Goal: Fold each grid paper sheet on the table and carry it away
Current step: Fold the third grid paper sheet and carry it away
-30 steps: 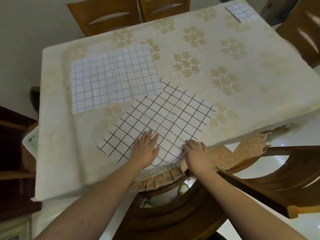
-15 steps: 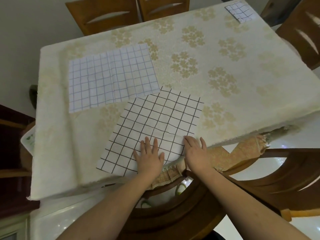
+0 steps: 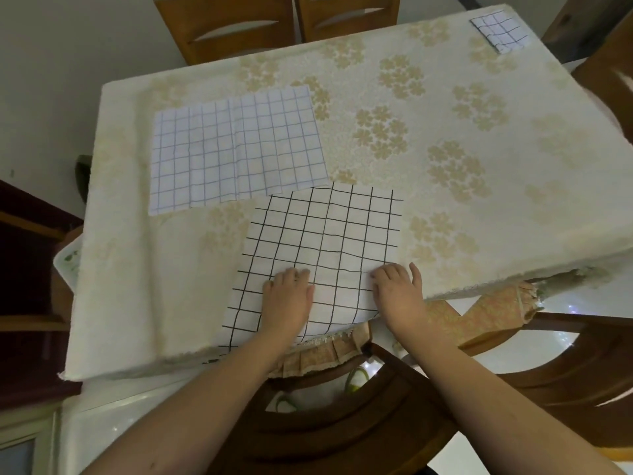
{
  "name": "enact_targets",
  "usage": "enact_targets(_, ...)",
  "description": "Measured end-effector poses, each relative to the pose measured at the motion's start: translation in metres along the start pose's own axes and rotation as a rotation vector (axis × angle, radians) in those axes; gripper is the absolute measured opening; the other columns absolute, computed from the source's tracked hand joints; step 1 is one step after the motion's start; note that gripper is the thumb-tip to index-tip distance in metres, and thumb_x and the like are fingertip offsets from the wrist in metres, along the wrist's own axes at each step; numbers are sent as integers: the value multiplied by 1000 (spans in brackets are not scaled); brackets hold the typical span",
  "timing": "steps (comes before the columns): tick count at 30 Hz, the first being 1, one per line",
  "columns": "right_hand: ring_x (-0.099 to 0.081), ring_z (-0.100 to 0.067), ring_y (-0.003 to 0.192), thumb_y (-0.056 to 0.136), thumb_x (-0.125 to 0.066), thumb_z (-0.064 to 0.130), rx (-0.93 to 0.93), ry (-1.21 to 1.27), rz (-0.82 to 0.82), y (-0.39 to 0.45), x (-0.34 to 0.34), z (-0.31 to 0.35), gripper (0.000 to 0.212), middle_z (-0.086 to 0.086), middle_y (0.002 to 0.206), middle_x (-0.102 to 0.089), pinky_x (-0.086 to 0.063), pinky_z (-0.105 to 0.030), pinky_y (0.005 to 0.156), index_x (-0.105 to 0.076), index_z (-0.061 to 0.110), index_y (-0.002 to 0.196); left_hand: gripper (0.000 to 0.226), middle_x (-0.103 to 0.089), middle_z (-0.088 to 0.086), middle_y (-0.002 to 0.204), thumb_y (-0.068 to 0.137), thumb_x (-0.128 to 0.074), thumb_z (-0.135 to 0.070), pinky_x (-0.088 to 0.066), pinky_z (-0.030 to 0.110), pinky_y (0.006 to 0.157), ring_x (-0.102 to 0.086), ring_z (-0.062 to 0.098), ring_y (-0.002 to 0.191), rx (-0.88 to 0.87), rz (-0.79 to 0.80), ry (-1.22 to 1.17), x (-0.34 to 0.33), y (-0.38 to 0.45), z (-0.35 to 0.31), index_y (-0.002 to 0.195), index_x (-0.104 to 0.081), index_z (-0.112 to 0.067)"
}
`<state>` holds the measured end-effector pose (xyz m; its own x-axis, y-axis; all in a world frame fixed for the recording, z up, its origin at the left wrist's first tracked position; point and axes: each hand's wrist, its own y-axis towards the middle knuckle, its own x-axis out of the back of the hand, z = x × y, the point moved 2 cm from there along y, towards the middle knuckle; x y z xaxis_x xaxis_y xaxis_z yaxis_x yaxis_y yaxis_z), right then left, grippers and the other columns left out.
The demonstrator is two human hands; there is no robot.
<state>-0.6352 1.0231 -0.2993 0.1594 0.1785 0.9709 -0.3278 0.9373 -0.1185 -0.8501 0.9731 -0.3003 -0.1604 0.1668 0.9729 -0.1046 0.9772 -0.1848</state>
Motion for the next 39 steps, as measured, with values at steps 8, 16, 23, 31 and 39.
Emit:
enact_targets(8,-55,-28,113,89,-58,12,-7,-22,14,10,-10,8,32,-5,117,-64,-26,-47,110,-61,17,121,57,-22,9,159,100,-47,-15,-21,42,115,-18,25,147,-115,28,-59,-2,37,74,152,-26,-13)
enact_targets(16,-59,-28,97,86,-66,19,-19,-34,-100,22,-20,4,15,-3,100,-68,-33,-42,97,-69,18,101,23,-68,10,115,84,-70,-10,-43,45,90,-59,33,110,-239,-109,-169,5,52,68,106,-72,-8)
enact_targets(23,-59,-30,92,86,-67,16,-18,-27,-121,26,-21,3,7,-4,94,-66,-37,-44,94,-69,16,93,12,-60,0,111,89,-65,-23,-31,34,90,-51,21,111,-202,-42,-222,3,65,66,98,-69,-16)
enact_targets(31,-57,-31,90,88,-64,14,-3,-16,-134,26,-21,1,5,-8,95,-64,-40,-45,90,-67,12,92,6,-58,1,104,89,-65,-19,-33,33,87,-51,22,103,-240,-13,-207,4,74,66,91,-68,-15)
enact_targets(39,-59,-29,77,80,-73,4,82,67,-234,22,-10,-1,13,-5,85,-65,-45,-41,74,-65,12,86,5,-59,1,95,86,-69,-12,-34,29,83,-56,21,89,-288,-123,-206,15,66,64,87,-63,-13)
